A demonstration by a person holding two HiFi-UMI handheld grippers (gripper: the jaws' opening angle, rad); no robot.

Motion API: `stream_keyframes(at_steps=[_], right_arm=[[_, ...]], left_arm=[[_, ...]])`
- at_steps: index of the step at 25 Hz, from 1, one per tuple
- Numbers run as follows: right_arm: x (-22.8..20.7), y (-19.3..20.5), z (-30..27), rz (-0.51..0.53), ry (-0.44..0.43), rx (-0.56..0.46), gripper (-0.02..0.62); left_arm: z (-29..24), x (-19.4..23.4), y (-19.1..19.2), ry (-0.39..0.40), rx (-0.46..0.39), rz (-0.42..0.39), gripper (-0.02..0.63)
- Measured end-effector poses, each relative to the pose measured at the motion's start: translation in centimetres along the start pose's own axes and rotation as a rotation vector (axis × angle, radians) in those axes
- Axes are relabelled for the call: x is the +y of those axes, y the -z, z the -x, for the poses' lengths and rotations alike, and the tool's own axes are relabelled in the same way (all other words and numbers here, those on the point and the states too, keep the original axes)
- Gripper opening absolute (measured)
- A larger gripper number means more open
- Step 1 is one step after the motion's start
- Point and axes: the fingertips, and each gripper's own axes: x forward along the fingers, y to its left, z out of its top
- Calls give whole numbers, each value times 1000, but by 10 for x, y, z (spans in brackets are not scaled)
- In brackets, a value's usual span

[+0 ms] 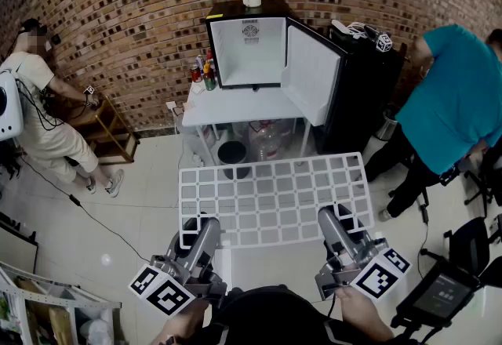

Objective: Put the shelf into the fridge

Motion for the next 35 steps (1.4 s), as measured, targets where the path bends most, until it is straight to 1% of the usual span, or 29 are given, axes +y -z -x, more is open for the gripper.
stream_keyframes(at_steps=[4,8,13,17,22,31,35], right_arm=[[-20,-7,-2,-5,-17,8,160],[-30,-2,-18,-12,-19,26,158],[-44,-11,-51,25,-7,19,156],[-48,-11,-89,28,-9,8,153],[-48,-17,-144,54,-2,12,150],[-67,-13,-218,46,52,6,153],[-68,-9,-257,37,72,8,153]], left_arm=[[-18,-1,8,-2,5,-16,150],[-27,15,10,-8,13,-6,150],[-57,42,1,38,3,7,149],[-79,71,-20,71,0,-2,149],[-105,111,-49,79,-9,34,147],[-149,174,-80,86,40,57,149],[-164,205,-99,95,57,67,149]])
